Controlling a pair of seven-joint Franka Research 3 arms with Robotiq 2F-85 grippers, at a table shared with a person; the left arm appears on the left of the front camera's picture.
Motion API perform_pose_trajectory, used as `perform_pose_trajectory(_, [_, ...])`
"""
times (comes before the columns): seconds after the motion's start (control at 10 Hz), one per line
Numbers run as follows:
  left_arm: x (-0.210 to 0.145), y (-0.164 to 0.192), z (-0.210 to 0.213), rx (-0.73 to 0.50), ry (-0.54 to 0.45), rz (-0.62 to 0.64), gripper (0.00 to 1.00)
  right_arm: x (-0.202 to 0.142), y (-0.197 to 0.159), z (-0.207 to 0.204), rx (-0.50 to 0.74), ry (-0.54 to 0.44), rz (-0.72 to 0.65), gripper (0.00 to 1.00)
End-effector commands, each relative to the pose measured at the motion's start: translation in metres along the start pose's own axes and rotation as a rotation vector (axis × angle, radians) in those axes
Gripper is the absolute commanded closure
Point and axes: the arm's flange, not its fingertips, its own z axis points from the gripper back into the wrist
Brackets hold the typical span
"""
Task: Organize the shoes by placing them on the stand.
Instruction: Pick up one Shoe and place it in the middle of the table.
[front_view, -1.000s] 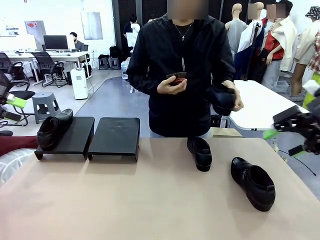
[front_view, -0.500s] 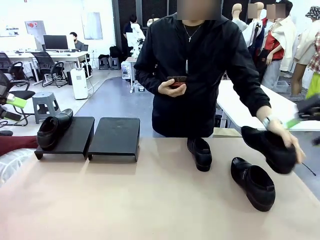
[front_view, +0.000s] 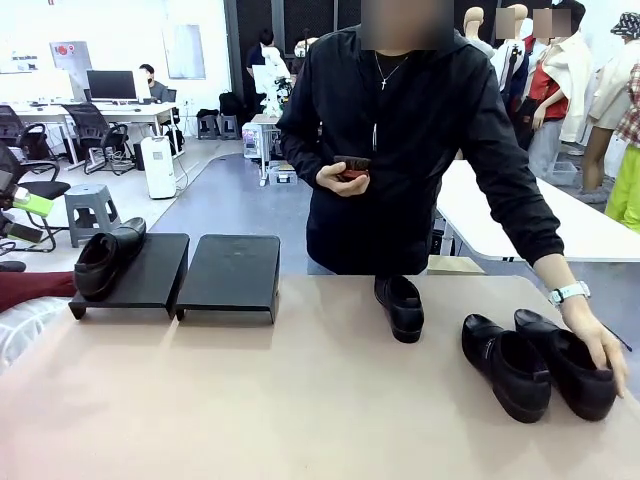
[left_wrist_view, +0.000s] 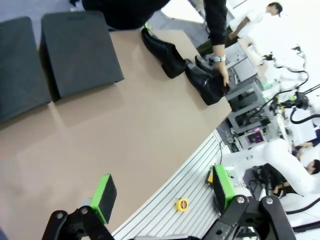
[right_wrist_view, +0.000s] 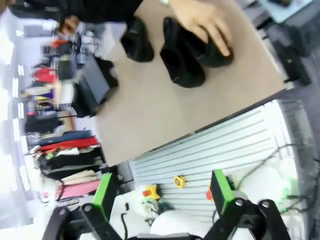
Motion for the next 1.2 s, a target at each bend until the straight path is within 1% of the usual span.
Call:
perform_pose_trajectory(0.0, [0.000, 0.000, 0.002, -0.006, 0.001, -0.015, 0.00, 0.011, -0.012, -0.014, 0.107, 0.024, 0.063, 0.00])
perform_pose_trajectory(0.1, [0.000, 0.000, 0.002, -0.006, 0.001, -0.015, 0.00, 0.013, -0.011, -0.017, 0.119, 0.034, 0.081, 0.00])
perform_pose_trajectory(0.2, [0.000, 0.000, 0.002, -0.006, 0.001, -0.015, 0.00, 0.013, 0.000, -0.022, 0.129, 0.034, 0.103, 0.00])
perform_pose_trajectory(0.3, [0.000, 0.000, 0.002, -0.006, 0.001, -0.015, 0.00, 0.015, 0.025, -0.039, 0.088, 0.047, 0.141, 0.00])
perform_pose_trajectory(0.4, [0.000, 0.000, 0.002, -0.006, 0.001, -0.015, 0.00, 0.016, 0.060, -0.064, 0.015, 0.057, 0.169, 0.00])
perform_pose_trajectory(0.5, [0.000, 0.000, 0.002, -0.006, 0.001, -0.015, 0.00, 0.014, 0.103, -0.099, -0.063, 0.058, 0.217, 0.00])
perform_pose_trajectory(0.6, [0.000, 0.000, 0.002, -0.006, 0.001, -0.015, 0.00, 0.009, 0.150, -0.142, -0.121, 0.071, 0.280, 0.00])
perform_pose_trajectory(0.7, [0.000, 0.000, 0.002, -0.006, 0.001, -0.015, 0.00, 0.004, 0.196, -0.199, -0.208, 0.078, 0.335, 0.00])
perform_pose_trajectory(0.8, [0.000, 0.000, 0.002, -0.006, 0.001, -0.015, 0.00, 0.000, 0.228, -0.253, -0.285, 0.147, 0.397, 0.00])
perform_pose_trajectory(0.9, [0.000, 0.000, 0.002, -0.006, 0.001, -0.015, 0.00, -0.002, 0.253, -0.309, -0.369, 0.201, 0.449, 0.00])
perform_pose_trajectory(1.0, [0.000, 0.000, 0.002, -0.006, 0.001, -0.015, 0.00, -0.002, 0.273, -0.363, -0.454, 0.225, 0.487, 0.00])
perform_pose_trajectory(1.1, [0.000, 0.000, 0.002, -0.006, 0.001, -0.015, 0.00, -0.002, 0.286, -0.409, -0.509, 0.238, 0.505, 0.00])
